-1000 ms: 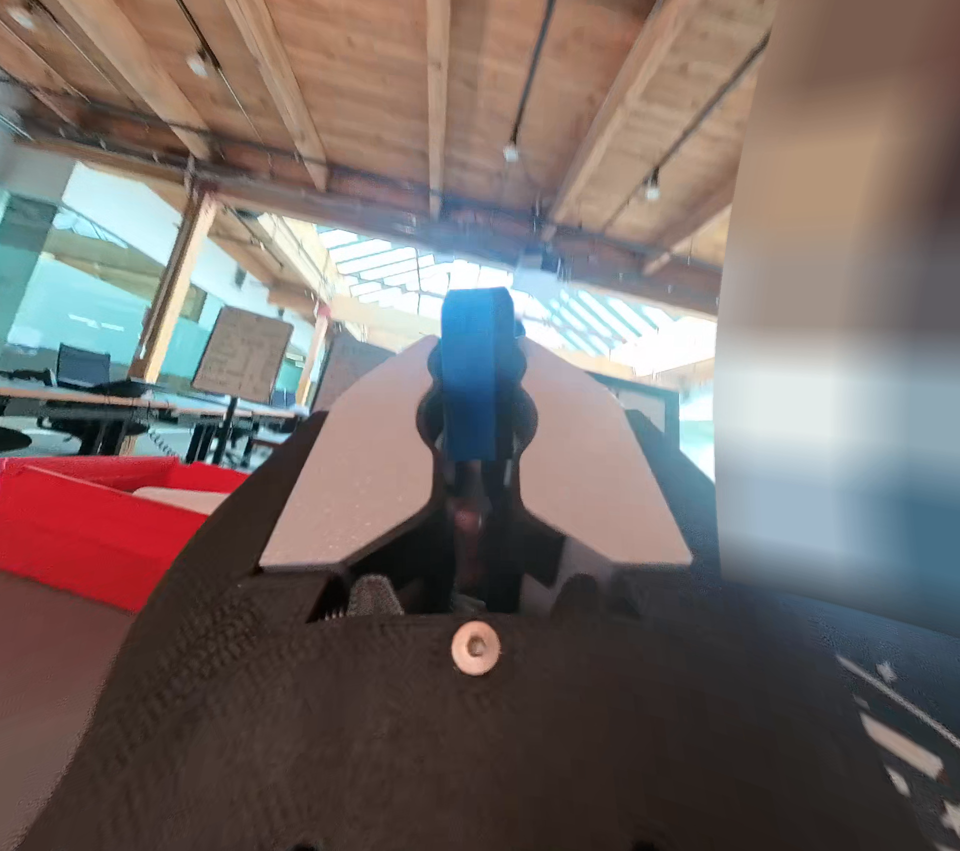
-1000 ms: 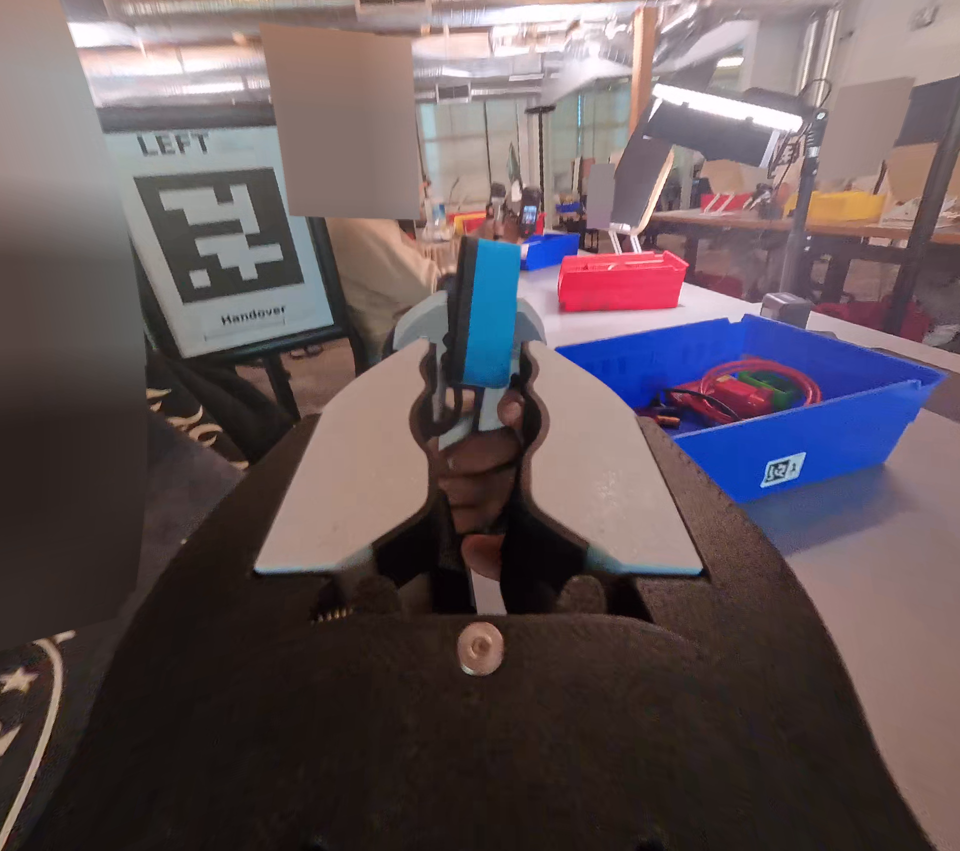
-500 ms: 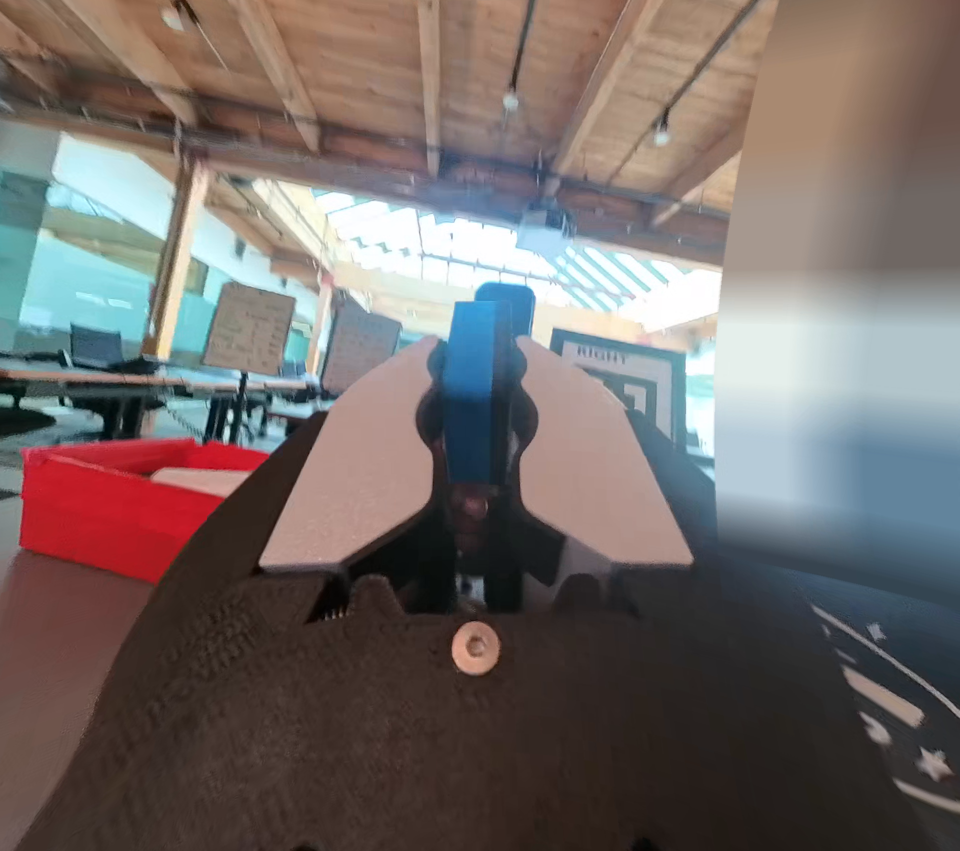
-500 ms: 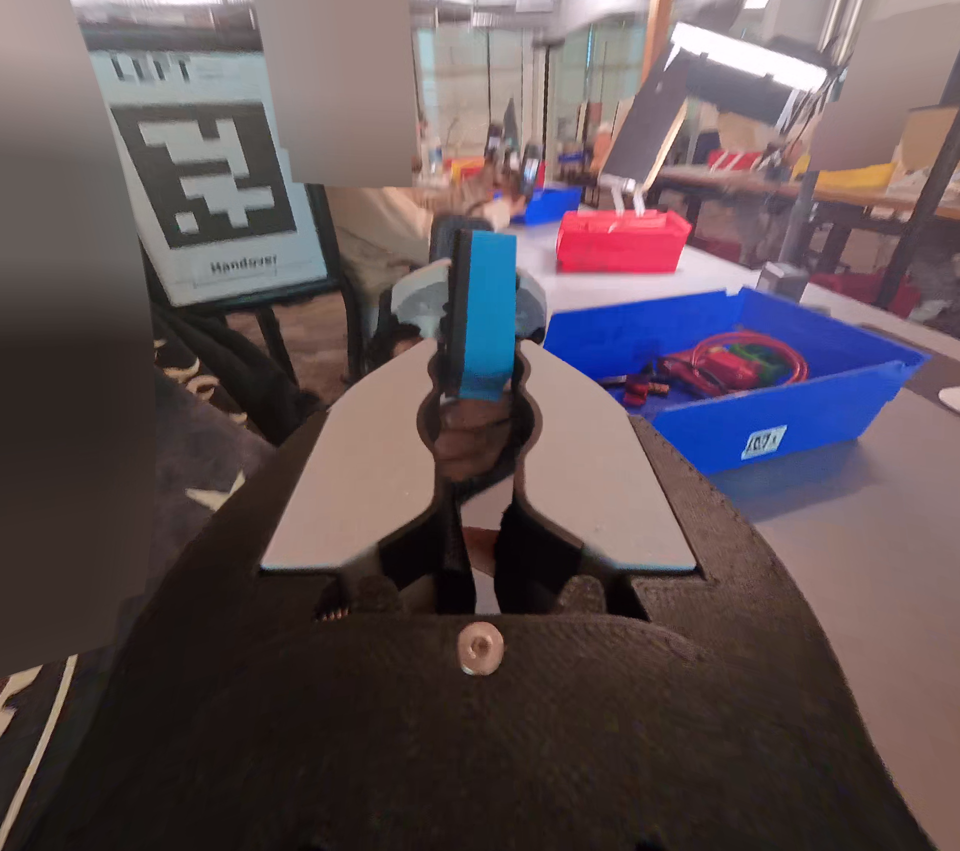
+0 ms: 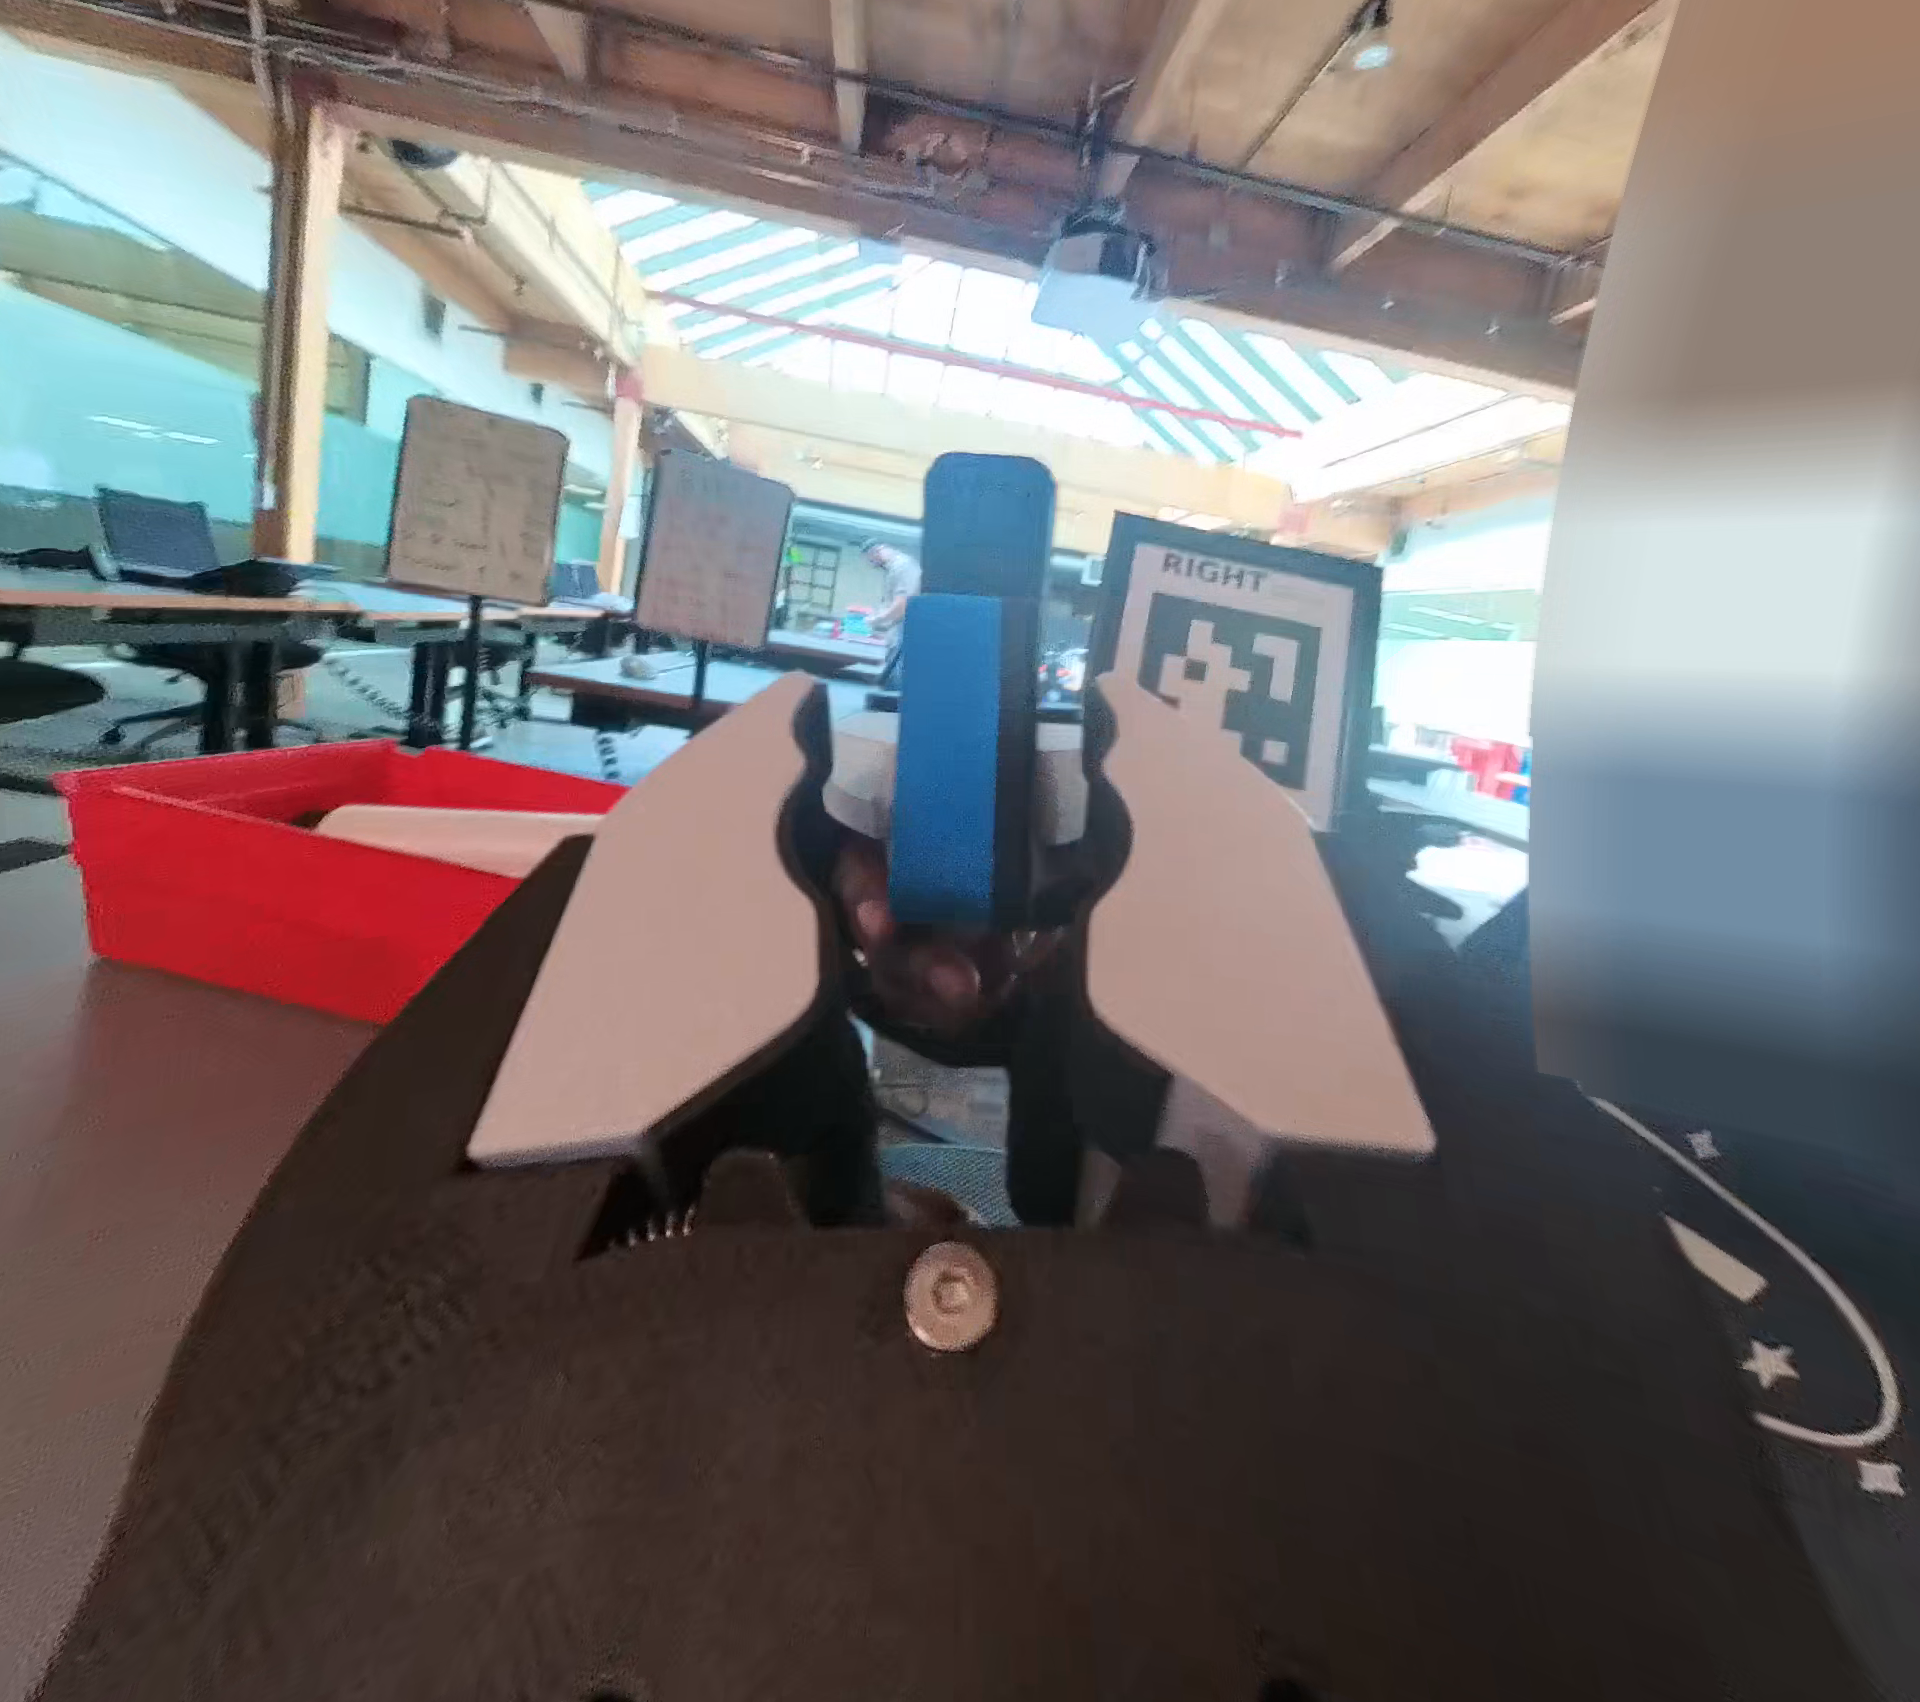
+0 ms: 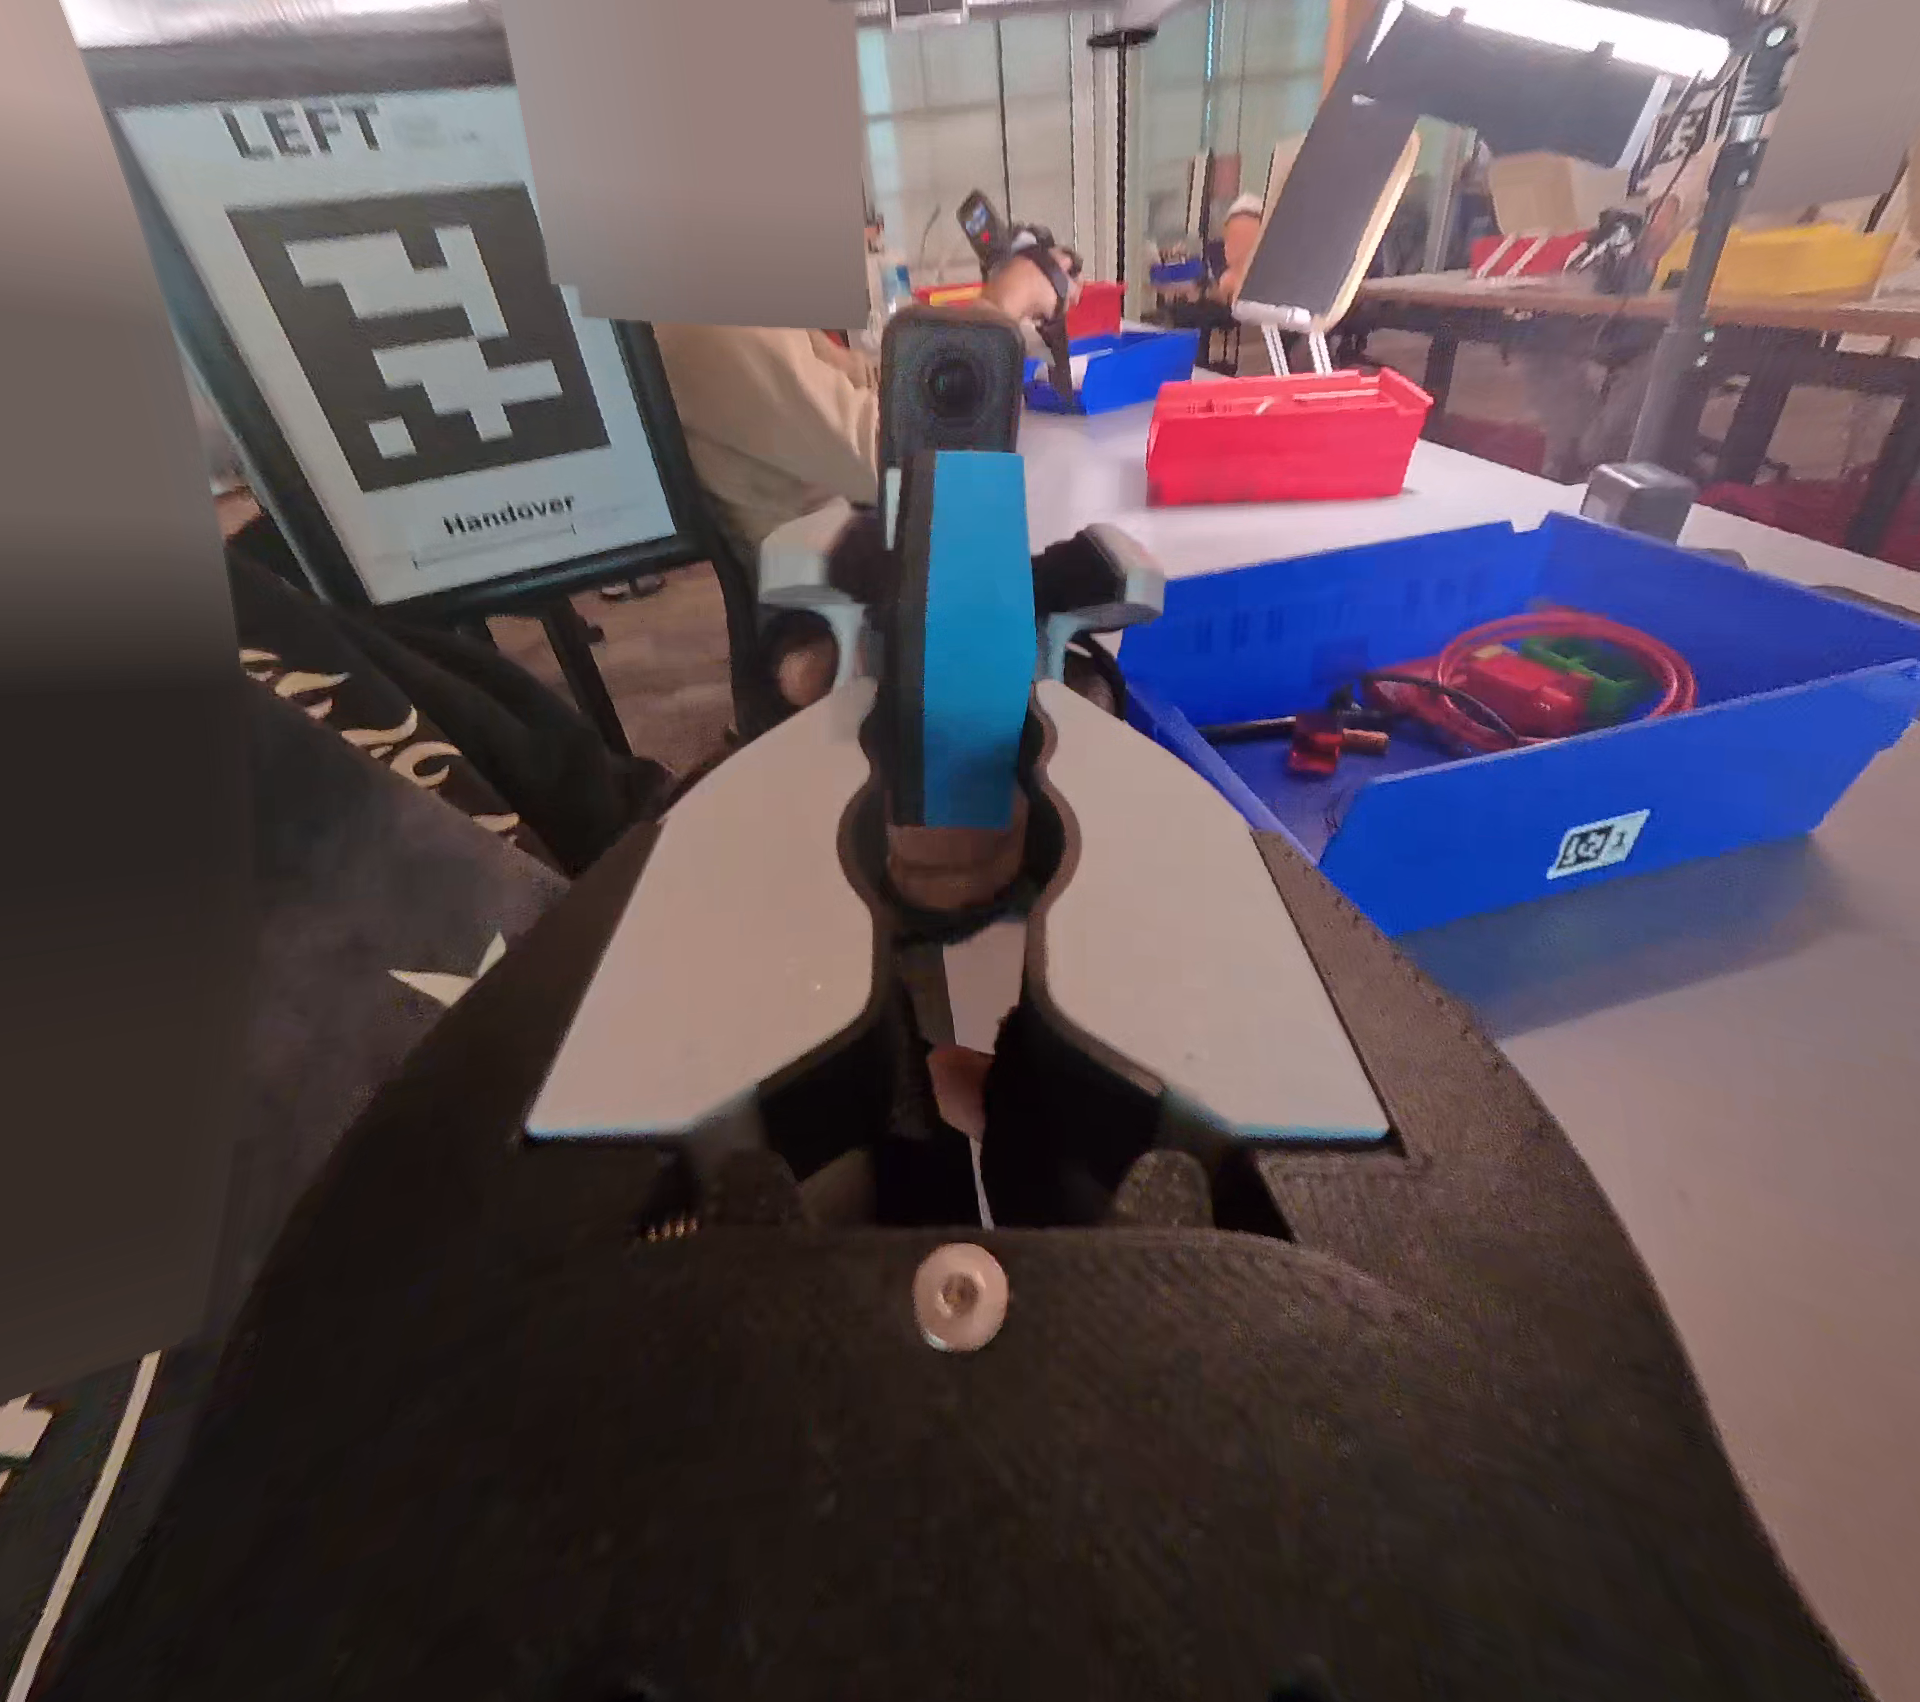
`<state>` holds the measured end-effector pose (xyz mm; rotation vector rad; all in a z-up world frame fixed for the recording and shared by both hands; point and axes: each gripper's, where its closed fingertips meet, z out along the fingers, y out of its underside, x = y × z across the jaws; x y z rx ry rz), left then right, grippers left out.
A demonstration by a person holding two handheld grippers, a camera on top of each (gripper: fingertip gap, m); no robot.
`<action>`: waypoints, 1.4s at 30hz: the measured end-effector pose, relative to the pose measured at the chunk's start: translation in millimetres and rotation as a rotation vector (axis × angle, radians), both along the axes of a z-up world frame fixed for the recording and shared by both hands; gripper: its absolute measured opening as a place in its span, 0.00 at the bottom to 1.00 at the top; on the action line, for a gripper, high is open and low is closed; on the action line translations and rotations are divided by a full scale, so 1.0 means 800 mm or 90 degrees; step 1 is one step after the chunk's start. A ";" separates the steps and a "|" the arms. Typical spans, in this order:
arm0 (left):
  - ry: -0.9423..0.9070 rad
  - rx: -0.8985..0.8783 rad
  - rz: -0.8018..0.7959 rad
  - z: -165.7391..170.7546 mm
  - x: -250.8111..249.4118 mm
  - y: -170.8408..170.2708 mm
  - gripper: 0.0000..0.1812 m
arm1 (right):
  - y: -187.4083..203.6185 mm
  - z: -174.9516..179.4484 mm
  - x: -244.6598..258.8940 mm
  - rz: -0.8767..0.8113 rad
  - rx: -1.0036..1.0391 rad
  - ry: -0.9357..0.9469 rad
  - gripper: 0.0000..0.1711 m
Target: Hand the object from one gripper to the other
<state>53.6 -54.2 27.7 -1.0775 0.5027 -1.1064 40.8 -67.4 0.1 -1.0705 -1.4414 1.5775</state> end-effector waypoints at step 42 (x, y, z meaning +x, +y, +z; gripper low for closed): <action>-0.224 0.032 0.042 0.018 -0.025 -0.001 0.12 | 0.005 0.027 -0.007 -0.033 -0.073 0.136 0.22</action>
